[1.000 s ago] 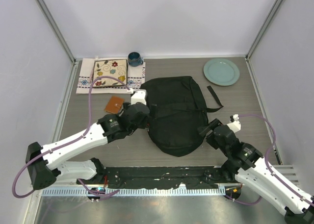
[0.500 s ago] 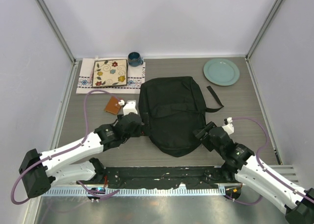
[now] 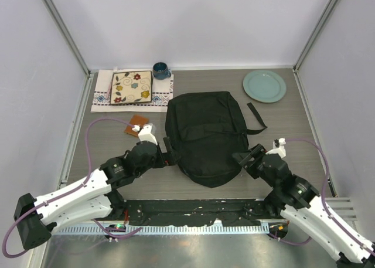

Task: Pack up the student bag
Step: Adjust the student bag at the center of the board.

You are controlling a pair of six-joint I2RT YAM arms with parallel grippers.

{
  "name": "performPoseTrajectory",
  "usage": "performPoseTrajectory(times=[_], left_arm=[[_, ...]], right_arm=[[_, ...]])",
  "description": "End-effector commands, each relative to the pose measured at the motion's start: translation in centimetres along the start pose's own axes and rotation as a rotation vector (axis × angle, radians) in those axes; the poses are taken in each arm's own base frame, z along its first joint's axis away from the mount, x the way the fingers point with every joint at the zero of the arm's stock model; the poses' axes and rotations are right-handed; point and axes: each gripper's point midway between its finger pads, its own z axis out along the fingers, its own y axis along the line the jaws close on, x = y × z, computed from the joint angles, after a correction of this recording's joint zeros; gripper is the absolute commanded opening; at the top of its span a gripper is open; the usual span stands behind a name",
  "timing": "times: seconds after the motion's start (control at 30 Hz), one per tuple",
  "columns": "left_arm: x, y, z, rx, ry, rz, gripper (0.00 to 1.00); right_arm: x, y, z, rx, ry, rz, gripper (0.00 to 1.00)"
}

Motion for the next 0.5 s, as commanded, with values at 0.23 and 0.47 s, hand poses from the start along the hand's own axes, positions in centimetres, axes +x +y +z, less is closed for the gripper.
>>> performPoseTrajectory(times=[0.23, 0.47], left_arm=[[-0.1, -0.2, -0.1, 0.005, 0.001, -0.013, 1.0], [0.4, 0.5, 0.0, -0.008, 0.005, -0.013, 1.0]], right_arm=[[3.6, 1.2, -4.6, -0.137, 0.236, 0.089, 0.66], [4.9, 1.3, -3.2, -0.163, 0.28, 0.089, 0.57]])
